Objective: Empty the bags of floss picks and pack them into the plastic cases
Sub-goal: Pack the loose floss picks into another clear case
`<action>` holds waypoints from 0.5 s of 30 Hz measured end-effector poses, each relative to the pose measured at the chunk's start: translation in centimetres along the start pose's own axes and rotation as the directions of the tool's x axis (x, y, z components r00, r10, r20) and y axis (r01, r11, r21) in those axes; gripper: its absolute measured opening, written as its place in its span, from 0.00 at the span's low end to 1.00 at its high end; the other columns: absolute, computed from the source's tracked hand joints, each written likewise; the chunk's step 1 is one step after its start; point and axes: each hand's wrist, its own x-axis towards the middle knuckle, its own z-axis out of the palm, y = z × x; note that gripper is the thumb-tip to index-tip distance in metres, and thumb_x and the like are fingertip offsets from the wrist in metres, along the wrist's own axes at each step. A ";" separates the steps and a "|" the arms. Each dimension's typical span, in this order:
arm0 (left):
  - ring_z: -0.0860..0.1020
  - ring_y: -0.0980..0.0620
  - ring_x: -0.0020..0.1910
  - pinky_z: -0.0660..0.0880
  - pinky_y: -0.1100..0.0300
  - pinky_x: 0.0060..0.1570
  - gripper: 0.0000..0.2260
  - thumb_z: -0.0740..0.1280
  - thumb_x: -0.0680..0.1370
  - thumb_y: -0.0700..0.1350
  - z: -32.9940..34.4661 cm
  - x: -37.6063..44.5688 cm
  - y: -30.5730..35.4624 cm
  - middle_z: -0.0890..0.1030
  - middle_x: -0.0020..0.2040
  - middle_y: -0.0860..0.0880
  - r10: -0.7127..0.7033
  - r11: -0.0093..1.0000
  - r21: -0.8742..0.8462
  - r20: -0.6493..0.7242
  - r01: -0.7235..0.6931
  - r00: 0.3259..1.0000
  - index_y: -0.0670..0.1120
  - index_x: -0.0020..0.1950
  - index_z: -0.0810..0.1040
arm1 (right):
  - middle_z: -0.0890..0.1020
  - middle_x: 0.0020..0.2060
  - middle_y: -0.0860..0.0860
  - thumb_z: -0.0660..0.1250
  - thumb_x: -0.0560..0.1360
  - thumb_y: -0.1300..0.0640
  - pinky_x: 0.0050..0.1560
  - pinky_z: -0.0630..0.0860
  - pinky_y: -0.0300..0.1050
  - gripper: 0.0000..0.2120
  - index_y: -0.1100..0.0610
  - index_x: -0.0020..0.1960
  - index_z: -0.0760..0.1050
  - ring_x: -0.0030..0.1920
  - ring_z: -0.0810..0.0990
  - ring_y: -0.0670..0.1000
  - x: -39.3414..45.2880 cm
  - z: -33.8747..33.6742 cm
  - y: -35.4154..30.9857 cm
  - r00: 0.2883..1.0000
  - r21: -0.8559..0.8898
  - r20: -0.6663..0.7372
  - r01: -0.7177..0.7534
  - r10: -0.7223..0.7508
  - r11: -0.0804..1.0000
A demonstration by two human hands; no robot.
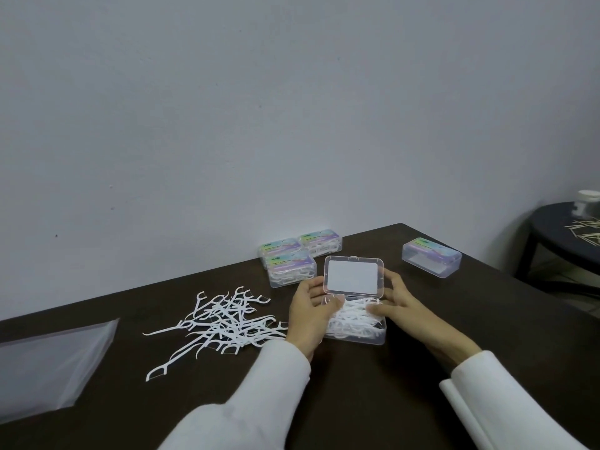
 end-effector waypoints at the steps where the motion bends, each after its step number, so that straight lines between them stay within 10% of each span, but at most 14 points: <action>1: 0.77 0.50 0.56 0.75 0.58 0.56 0.20 0.72 0.72 0.36 0.0 0.0 0.0 0.78 0.57 0.46 -0.003 1.000 -0.002 0.004 0.003 1.000 0.47 0.59 0.71 | 0.71 0.65 0.53 0.61 0.77 0.64 0.59 0.73 0.42 0.31 0.47 0.72 0.49 0.56 0.76 0.47 0.0 0.0 0.0 1.000 0.007 -0.009 0.004 -0.004 1.000; 15: 0.76 0.51 0.57 0.75 0.60 0.56 0.25 0.73 0.70 0.33 -0.5 -0.2 0.4 0.77 0.58 0.48 -0.005 0.999 0.038 0.126 0.001 0.992 0.47 0.62 0.69 | 0.76 0.52 0.45 0.60 0.77 0.67 0.46 0.75 0.35 0.30 0.48 0.71 0.52 0.51 0.78 0.44 -0.3 0.0 -0.2 1.000 0.030 -0.027 -0.005 0.005 1.000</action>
